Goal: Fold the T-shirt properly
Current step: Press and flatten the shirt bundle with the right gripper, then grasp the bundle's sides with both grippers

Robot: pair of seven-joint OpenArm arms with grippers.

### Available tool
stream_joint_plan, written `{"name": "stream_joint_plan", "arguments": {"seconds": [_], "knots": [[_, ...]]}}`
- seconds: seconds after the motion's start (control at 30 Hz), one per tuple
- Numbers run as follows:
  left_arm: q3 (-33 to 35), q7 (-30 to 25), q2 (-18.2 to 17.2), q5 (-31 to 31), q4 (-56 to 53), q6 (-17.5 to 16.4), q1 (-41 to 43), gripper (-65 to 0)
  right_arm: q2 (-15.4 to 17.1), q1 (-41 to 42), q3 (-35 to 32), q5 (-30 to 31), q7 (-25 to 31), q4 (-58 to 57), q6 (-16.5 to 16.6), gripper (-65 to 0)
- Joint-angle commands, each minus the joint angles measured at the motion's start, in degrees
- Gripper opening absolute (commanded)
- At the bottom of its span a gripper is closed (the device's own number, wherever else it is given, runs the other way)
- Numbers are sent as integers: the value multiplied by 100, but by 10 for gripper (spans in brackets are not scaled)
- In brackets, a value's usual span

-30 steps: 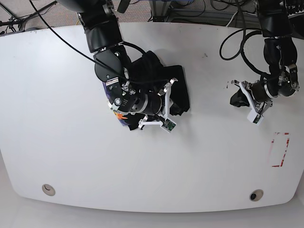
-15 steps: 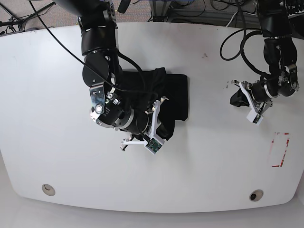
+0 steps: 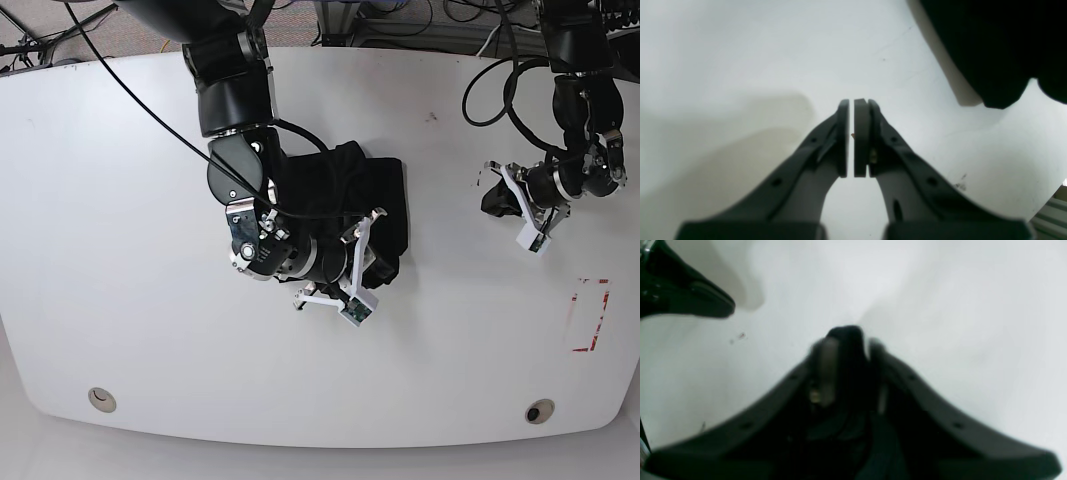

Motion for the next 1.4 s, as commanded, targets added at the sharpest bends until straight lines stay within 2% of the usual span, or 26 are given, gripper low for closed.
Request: {"name": "stream_joint_plan", "arguments": {"seconds": [0.0, 0.13, 0.27, 0.37, 0.63, 0.73, 0.8, 0.83, 0.93, 1.0, 1.2, 1.37], "knots": [[-32, -103, -96, -101, 114, -23, -76, -639, -128, 208, 7, 76, 497, -371, -26, -374], [-24, -120, -87, -101, 114, -23, -32, -639, -181, 410, 7, 85, 892, -1039, -26, -190], [223, -129, -87, -101, 114, -23, -32, -639, -181, 445, 24, 85, 857, -934, -26, -86], [284, -138, -87, -84, 114, -23, -32, -639, -172, 208, 33, 94, 532, -318, -26, -81], [293, -138, -87, -84, 114, -23, -50, -639, 276, -759, 33, 94, -277, 1677, 27, -87], [293, -138, -78, -75, 105, -23, -155, -639, 452, -1120, 33, 94, -462, 2161, 36, -166], [293, -138, -78, -75, 105, -23, -155, -639, 496, -1392, 33, 94, -505, 2433, 36, -254], [293, -138, -78, -75, 105, -23, -155, -639, 566, -1577, 33, 94, -514, 2574, 36, -325], [293, -138, -78, -75, 105, -23, -164, -639, 751, -1806, 33, 94, -497, 2635, 36, -484], [293, -138, -78, -75, 105, -23, -182, -639, 830, -1858, 42, 94, -497, 2618, 36, -552], [293, -138, -70, -75, 105, -23, -191, -639, 795, -2061, -11, 94, -470, 2257, 36, -545], [293, -120, 62, -66, 105, -23, -191, -639, 540, -2052, -433, 94, -127, 1660, 27, -549]]}}
